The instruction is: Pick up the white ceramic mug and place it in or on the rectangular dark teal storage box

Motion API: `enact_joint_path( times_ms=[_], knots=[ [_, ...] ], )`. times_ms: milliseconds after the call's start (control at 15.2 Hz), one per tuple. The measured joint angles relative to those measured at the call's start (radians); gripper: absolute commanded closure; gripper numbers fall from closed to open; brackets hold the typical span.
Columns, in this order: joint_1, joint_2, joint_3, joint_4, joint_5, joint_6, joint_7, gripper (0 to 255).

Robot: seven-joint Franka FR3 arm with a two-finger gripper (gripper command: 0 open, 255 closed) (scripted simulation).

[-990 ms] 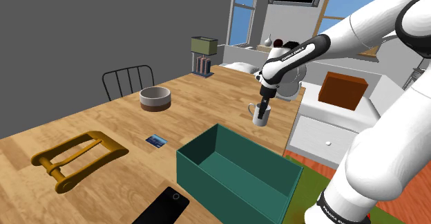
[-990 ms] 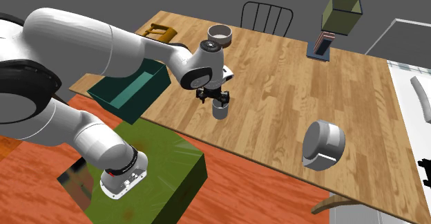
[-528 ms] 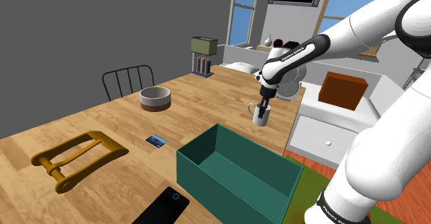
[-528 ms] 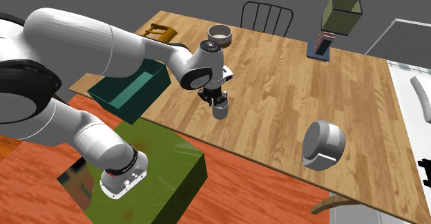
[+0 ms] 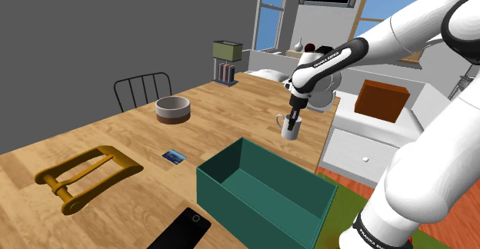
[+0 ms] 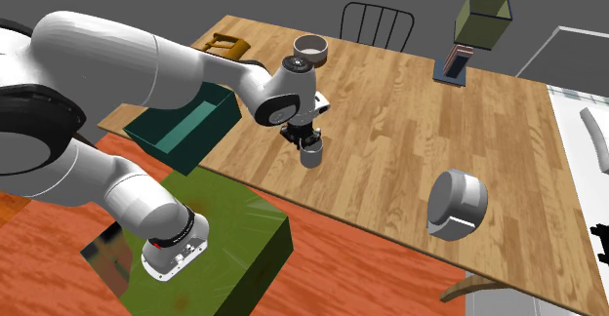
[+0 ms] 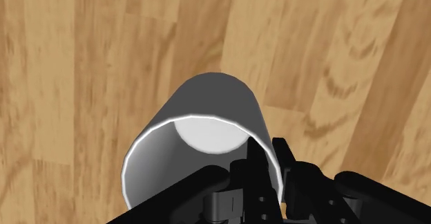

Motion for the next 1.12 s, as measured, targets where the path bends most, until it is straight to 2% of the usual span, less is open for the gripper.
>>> enact_joint_path(
  times_ms=[1122],
  knots=[
    [-0.009, -0.123, 0.03, 0.124, -0.038, -0.24, 0.037, 255]
  ],
)
